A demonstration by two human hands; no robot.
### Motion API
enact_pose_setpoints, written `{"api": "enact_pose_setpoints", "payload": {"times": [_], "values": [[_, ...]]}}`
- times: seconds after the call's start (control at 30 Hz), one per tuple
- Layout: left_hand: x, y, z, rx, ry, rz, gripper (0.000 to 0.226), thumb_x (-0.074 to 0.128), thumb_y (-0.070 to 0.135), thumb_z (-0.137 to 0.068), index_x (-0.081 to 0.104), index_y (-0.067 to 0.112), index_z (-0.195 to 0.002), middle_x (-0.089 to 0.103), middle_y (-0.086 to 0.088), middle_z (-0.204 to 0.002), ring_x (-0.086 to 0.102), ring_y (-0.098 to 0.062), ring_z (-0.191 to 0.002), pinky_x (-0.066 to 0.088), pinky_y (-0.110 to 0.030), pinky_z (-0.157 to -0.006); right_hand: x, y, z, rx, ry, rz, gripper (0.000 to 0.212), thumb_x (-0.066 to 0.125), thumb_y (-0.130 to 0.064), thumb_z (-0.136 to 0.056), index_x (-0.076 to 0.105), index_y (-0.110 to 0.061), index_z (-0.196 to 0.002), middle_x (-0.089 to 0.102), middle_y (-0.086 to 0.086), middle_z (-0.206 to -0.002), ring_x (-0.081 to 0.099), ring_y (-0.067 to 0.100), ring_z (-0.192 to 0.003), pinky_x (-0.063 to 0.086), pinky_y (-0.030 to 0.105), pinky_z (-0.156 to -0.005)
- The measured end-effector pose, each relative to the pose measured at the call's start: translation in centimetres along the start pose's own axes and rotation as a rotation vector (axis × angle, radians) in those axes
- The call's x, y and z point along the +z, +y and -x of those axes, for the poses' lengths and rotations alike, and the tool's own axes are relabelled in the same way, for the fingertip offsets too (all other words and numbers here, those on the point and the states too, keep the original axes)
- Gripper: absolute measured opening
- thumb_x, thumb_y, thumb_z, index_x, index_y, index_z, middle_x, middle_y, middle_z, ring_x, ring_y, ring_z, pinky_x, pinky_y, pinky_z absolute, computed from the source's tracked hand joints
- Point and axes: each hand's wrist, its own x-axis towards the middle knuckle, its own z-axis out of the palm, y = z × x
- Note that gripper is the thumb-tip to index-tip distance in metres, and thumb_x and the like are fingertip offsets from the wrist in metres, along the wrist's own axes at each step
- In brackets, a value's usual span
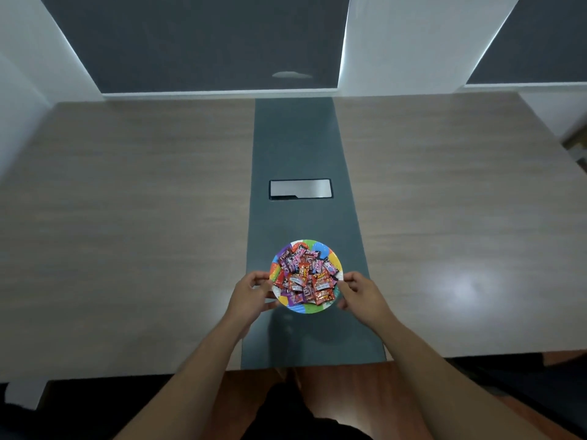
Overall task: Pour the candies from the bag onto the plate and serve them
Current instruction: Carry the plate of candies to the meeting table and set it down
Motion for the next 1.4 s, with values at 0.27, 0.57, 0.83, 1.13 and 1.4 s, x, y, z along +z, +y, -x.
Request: {"api": "enact_pose_setpoints", "payload": {"times": [0.27,0.57,0.83,1.13,1.4], "values": [[0.2,5.6,-9.2,0.004,-0.009,-0.049,0.006,0.060,0.020,-0.109,0.066,0.019,-0.111,0.072,-0.007,-0.117,0.077,-0.025,-0.099,0.068,-0.049,-0.092,-0.3,-3.4,-9.6,0.018,0.017,0.010,0.013,0.061,-0.030,-0.107,0.066,-0.018,-0.108,0.081,0.004,-0.089,0.076,0.014,-0.064,0.067,0.045,-0.078],[2.0,9.3,-18.4,-0.014,0.007,-0.069,0.009,0.060,0.018,-0.109,0.067,0.022,-0.106,0.073,-0.007,-0.116,0.078,-0.025,-0.101,0.068,-0.037,-0.081,-1.9,-6.5,-18.5,0.054,-0.007,-0.006,0.017,0.061,-0.030,-0.108,0.066,-0.014,-0.111,0.082,0.003,-0.092,0.076,0.011,-0.060,0.067,0.047,-0.078],[4.4,11.0,-26.6,-0.062,0.069,-0.089,0.014,0.058,0.019,-0.110,0.068,0.014,-0.119,0.072,-0.003,-0.117,0.077,-0.019,-0.099,0.065,-0.028,-0.074,-3.0,-7.6,-27.3,0.070,-0.042,-0.016,0.011,0.064,-0.028,-0.107,0.068,-0.018,-0.108,0.082,0.005,-0.099,0.076,0.017,-0.064,0.068,0.049,-0.078],[5.6,11.4,-35.8,-0.077,0.124,-0.173,0.015,0.056,0.017,-0.111,0.066,0.013,-0.121,0.069,0.006,-0.108,0.075,-0.020,-0.100,0.067,-0.036,-0.082,-1.2,-7.5,-36.4,0.121,-0.048,0.014,0.006,0.065,-0.026,-0.107,0.067,-0.020,-0.109,0.078,-0.005,-0.095,0.075,0.009,-0.058,0.068,0.044,-0.078],[6.3,10.5,-41.2,-0.092,0.129,-0.211,0.012,0.059,0.015,-0.109,0.067,0.012,-0.117,0.075,-0.008,-0.116,0.076,-0.029,-0.106,0.068,-0.047,-0.089,0.7,-6.5,-41.7,0.169,0.002,0.117,0.016,0.061,-0.024,-0.109,0.068,-0.012,-0.116,0.078,0.004,-0.092,0.066,-0.007,-0.043,0.051,0.013,-0.049]]}}
